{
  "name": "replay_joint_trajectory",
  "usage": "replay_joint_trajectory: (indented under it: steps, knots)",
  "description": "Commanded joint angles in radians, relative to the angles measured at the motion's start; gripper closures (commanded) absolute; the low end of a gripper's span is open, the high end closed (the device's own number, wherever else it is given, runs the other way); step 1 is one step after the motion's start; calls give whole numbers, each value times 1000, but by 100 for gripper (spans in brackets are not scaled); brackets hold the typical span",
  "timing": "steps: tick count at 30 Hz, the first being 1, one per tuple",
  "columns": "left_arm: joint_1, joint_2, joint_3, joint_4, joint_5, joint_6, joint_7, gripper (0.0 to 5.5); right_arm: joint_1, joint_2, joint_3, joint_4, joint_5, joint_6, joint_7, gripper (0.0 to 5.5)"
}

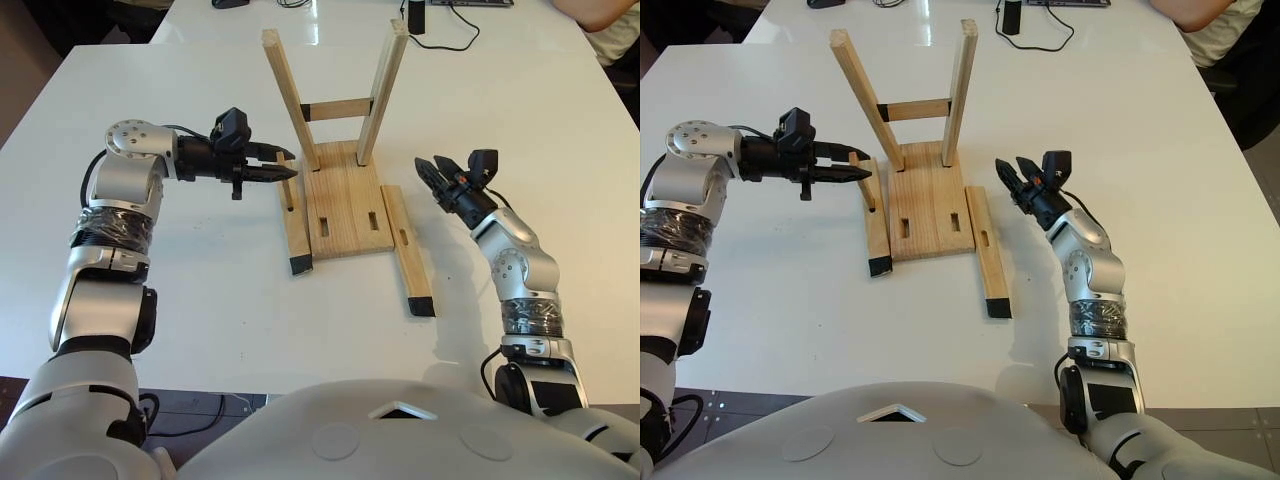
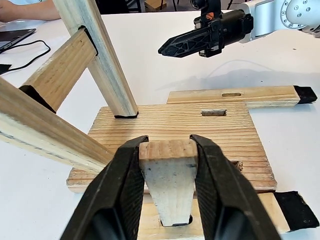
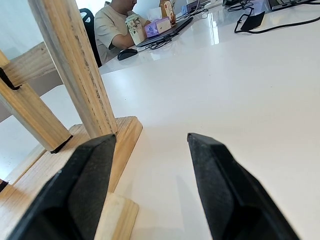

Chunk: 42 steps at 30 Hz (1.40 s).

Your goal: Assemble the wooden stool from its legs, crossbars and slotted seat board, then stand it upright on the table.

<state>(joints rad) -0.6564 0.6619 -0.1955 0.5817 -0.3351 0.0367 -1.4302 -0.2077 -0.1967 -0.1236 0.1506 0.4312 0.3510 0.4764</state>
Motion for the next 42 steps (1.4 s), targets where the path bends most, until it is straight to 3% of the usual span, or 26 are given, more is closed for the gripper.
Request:
replay_joint_trajectory:
  steps: [1,5,7,8,13,16,20,23,27,29,31,36,42]
  knots:
    - [129,21,-63,53,116,12,4,420,4,1,-16,16,-5,-6,-11,286]
    - [137,14,-62,47,112,8,13,420,-12,4,-20,29,-5,-7,-19,286]
    - [114,-5,-44,61,131,-4,100,420,-16,4,-20,34,-5,-11,-21,286]
    - [102,-5,-30,47,116,23,113,383,-18,3,-20,37,-7,-16,-22,286]
    - [141,45,57,-131,85,97,180,312,-10,1,-53,63,-7,-39,-48,286]
    - [237,122,98,-239,113,90,197,312,12,6,-65,90,-17,-67,-60,286]
    - [394,206,200,-383,81,153,227,312,44,12,-76,110,-24,-87,-73,286]
    - [484,191,341,-473,28,233,348,312,63,10,-85,122,-31,-95,-77,286]
    - [392,-36,534,-611,-86,408,782,312,63,4,-92,138,-36,-92,-87,286]
    - [260,-281,610,-733,-221,446,1125,312,50,-3,-88,155,-43,-87,-88,286]
    - [211,-466,580,-851,-247,428,1326,312,25,-9,-79,180,-55,-83,-87,286]
    - [215,-732,395,-938,-120,373,1532,312,-43,-15,-70,255,-86,-94,-104,286]
    - [244,-755,355,-824,-10,346,1585,312,-41,11,-76,297,-104,-130,-134,286]
